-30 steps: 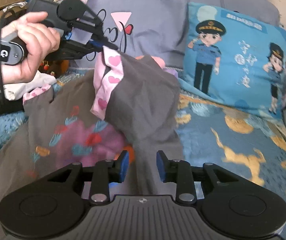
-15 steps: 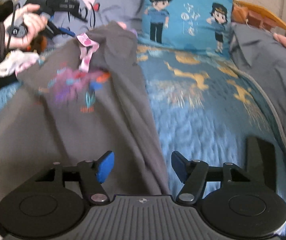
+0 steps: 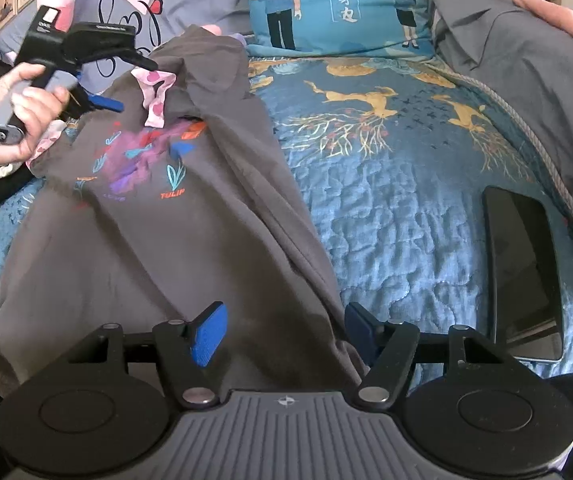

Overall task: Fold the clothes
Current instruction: 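Regrasp the pink cloth with the left gripper, adjust it, release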

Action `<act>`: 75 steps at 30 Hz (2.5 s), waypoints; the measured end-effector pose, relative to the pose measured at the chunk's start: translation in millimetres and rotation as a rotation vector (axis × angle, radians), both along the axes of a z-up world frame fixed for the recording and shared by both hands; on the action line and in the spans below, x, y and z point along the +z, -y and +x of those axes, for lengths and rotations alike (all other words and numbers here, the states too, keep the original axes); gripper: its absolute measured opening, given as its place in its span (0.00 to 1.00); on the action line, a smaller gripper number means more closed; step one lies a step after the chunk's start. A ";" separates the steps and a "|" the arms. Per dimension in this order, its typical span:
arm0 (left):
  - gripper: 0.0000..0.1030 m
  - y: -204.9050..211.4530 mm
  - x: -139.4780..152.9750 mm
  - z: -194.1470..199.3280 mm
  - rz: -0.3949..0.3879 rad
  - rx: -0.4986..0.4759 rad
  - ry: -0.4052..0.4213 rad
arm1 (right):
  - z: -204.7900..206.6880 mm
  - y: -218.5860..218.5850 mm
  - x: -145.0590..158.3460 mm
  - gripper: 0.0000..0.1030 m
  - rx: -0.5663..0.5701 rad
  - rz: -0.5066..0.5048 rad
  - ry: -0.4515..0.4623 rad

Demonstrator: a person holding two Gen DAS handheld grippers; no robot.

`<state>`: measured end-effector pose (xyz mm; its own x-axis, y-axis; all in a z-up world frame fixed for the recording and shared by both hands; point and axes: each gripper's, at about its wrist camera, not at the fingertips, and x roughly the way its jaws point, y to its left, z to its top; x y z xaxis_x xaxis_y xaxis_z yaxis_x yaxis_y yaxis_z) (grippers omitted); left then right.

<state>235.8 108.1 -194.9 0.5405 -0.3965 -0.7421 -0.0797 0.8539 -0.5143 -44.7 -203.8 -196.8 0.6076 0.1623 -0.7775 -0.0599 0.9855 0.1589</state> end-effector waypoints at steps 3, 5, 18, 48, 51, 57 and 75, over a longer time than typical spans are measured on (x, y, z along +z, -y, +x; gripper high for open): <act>0.70 0.2 -11.4 -2.7 -0.046 0.008 -0.010 | 0.8 0.6 -1.3 0.63 -0.005 0.002 -0.009; 0.68 -1.0 -17.5 -3.8 -0.076 0.013 -0.013 | 1.6 1.1 -2.6 0.63 -0.008 0.004 -0.017; 0.23 6.6 -31.5 4.9 -0.098 0.003 -0.025 | 0.0 4.1 -1.5 0.62 -0.024 0.030 -0.014; 0.07 -7.2 -53.2 21.5 -0.120 0.044 -0.035 | 5.1 5.2 -7.3 0.62 -0.031 0.054 -0.044; 0.03 -8.0 -51.3 14.6 -0.128 0.052 -0.022 | 5.0 4.6 -7.3 0.63 -0.027 0.052 -0.041; 0.03 -28.9 -40.7 -15.8 -0.235 0.125 0.032 | 4.0 5.5 -5.5 0.62 -0.033 0.053 -0.028; 0.18 -68.2 -29.5 -45.7 -0.208 0.145 0.038 | -5.0 -1.2 3.3 0.71 0.030 -0.266 -0.086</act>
<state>190.1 176.3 -224.3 0.6289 -0.4551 -0.6303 -0.1706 0.7102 -0.6830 -49.7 -202.6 -193.4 0.5353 -0.0377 -0.8438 -0.0873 0.9912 -0.0997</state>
